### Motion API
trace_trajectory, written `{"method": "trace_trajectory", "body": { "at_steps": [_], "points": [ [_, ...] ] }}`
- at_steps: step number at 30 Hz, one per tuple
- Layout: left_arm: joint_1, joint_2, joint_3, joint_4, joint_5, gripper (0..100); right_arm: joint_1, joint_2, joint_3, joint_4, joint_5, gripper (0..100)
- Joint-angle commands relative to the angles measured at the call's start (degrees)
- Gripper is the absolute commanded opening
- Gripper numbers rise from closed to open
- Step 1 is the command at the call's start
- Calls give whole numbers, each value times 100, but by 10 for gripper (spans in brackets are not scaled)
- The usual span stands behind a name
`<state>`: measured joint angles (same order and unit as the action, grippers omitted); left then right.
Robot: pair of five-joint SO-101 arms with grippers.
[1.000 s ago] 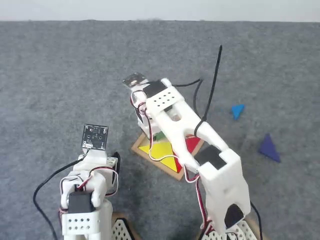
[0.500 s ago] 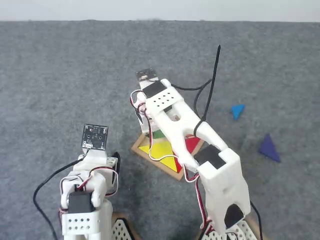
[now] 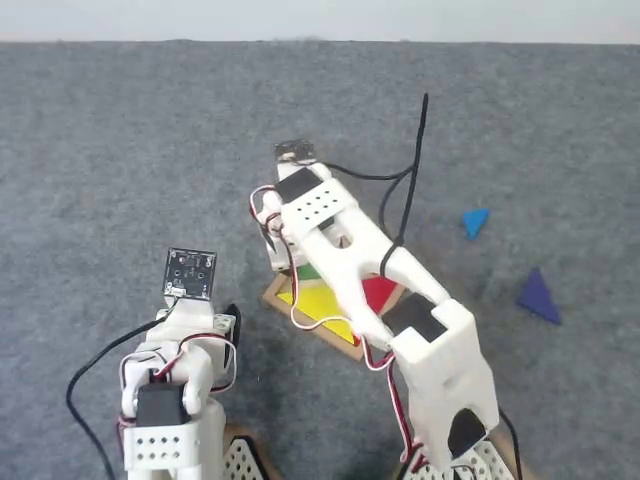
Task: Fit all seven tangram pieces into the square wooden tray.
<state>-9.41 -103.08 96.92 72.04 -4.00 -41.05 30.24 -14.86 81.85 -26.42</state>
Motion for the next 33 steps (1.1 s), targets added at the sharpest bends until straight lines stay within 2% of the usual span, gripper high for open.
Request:
{"method": "trace_trajectory", "body": {
  "at_steps": [1, 21, 33],
  "points": [
    [9, -158, -48, 53, -35, 153, -136, -136, -343, -48, 281, 192],
    [9, -158, -48, 53, -35, 153, -119, -136, -360, -75, -79, 195],
    [9, -158, -48, 53, -35, 153, -110, -136, -352, -242, -633, 195]
  ]
}}
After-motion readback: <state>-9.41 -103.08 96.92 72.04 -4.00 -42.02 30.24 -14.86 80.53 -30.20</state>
